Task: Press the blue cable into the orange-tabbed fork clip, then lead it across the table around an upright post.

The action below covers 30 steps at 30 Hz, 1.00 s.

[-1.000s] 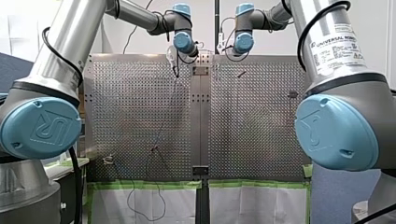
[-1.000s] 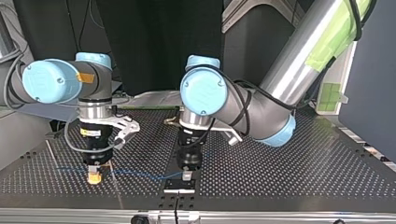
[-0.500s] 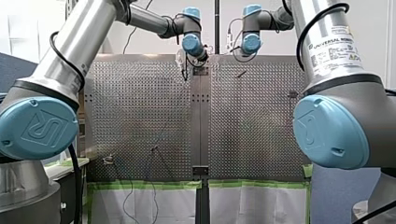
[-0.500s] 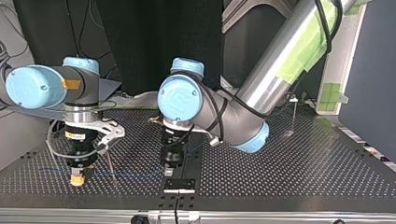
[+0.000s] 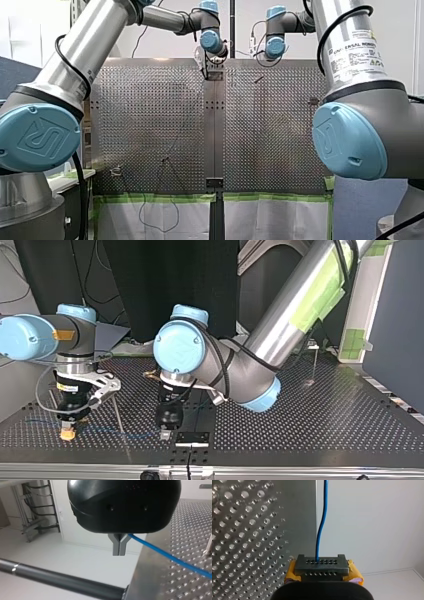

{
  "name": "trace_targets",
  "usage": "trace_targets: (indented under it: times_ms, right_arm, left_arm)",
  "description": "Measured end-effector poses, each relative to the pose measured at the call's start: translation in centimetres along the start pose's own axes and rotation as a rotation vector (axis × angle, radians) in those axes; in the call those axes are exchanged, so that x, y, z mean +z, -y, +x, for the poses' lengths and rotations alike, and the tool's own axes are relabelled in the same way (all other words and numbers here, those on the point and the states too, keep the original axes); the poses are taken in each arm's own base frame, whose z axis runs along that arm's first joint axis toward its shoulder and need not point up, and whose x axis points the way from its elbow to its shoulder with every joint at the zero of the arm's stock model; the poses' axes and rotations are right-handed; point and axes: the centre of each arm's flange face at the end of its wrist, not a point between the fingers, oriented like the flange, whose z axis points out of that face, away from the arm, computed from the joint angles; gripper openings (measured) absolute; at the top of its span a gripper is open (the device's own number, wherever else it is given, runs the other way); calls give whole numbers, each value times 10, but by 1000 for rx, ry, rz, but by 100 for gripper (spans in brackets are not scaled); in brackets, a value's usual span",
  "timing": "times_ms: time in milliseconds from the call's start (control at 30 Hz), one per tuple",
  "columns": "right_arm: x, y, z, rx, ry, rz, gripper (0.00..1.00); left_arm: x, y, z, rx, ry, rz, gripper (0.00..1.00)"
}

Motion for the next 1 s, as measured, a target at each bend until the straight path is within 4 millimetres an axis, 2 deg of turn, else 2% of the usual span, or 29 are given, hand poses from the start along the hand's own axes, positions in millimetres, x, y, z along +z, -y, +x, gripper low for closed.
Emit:
trace_targets:
  times_ms: [200,400,700,800,1000]
  right_arm:
    - [4,-11,-1,-3,2,-14,0]
    - [8,-24,-1,-5,2,-26,0]
    - [15,-44,-2,1,1,-40,0]
    - [17,-50,-3,4,0,-44,0]
    - [21,-60,-4,9,-1,-45,0]
  left_arm:
    - [-2,24,24,12,-54,17,0]
    - [3,38,47,16,-86,31,0]
    - [24,43,73,0,-87,36,0]
    - [30,43,76,-6,-81,40,0]
    - [37,45,66,-18,-58,55,0]
